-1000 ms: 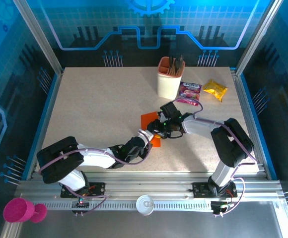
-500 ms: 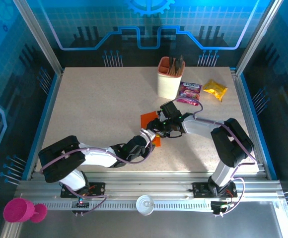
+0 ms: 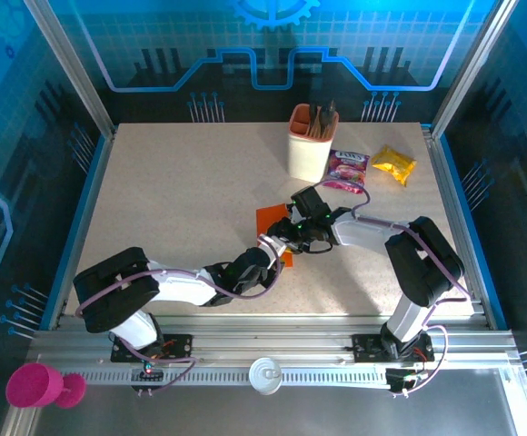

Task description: Fold a paper plane with a square sheet of paper (pick it up from the middle)

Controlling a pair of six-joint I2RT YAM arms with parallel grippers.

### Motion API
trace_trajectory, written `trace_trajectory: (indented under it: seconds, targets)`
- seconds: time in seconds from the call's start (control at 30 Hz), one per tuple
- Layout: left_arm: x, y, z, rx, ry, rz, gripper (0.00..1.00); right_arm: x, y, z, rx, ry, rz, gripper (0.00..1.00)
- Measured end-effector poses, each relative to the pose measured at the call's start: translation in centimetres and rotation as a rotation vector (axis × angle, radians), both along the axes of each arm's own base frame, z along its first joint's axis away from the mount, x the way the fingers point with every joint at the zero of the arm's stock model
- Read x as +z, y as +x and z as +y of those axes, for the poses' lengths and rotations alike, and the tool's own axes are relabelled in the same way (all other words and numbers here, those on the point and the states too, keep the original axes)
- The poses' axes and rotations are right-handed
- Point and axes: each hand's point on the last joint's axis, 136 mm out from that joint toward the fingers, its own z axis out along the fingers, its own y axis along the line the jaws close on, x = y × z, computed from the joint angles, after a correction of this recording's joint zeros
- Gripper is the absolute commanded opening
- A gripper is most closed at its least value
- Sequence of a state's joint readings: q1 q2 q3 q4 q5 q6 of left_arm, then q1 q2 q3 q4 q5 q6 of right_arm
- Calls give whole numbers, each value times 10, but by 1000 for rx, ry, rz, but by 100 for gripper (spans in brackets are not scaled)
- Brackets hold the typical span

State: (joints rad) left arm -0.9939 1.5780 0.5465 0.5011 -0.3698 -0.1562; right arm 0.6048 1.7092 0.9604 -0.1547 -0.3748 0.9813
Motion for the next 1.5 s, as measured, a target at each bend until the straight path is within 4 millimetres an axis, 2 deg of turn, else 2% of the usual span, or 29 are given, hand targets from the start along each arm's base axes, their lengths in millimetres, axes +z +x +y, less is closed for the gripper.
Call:
trace_trajectory:
  seconds: [0.4,0.57,0.7,0.77,0.87,0.97,1.0,1.07,1.2,1.3,1.4,1.5]
  targets:
    - [-2,1,-1,-2,2,0,0,0,-1,1,-4,1,7,47]
    - [-1,1,-2,-2,-4,-3,0,0,-1,1,-5,1,7,48]
    - [0,1,-3,-3,-8,-5,0,-2,-1,0,-10,-1,9,53]
    - [0,0,-4,-9,-11,-1,0,-4,-1,-4,-18,-4,12,57]
    - [-1,-2,-6,-24,-15,9,0,-1,4,-21,-54,-14,7,59]
    - [-3,-5,-8,-42,-19,26,0,12,16,-42,-98,-32,-33,59]
    - [-3,-7,-8,-50,-18,32,0,17,19,-48,-105,-41,-54,57]
    - [-5,-10,-9,-65,-18,46,0,24,22,-53,-101,-55,-75,46]
    - [-12,-19,-11,-104,-7,90,0,37,28,-52,-42,-77,-133,20]
    - [-14,-24,-13,-129,1,120,0,46,37,-45,1,-73,-166,9]
    - [-11,-25,-18,-145,-6,130,0,44,45,-38,41,-75,-179,2]
    - [-6,-23,-23,-153,-15,132,0,28,48,-35,76,-91,-158,0]
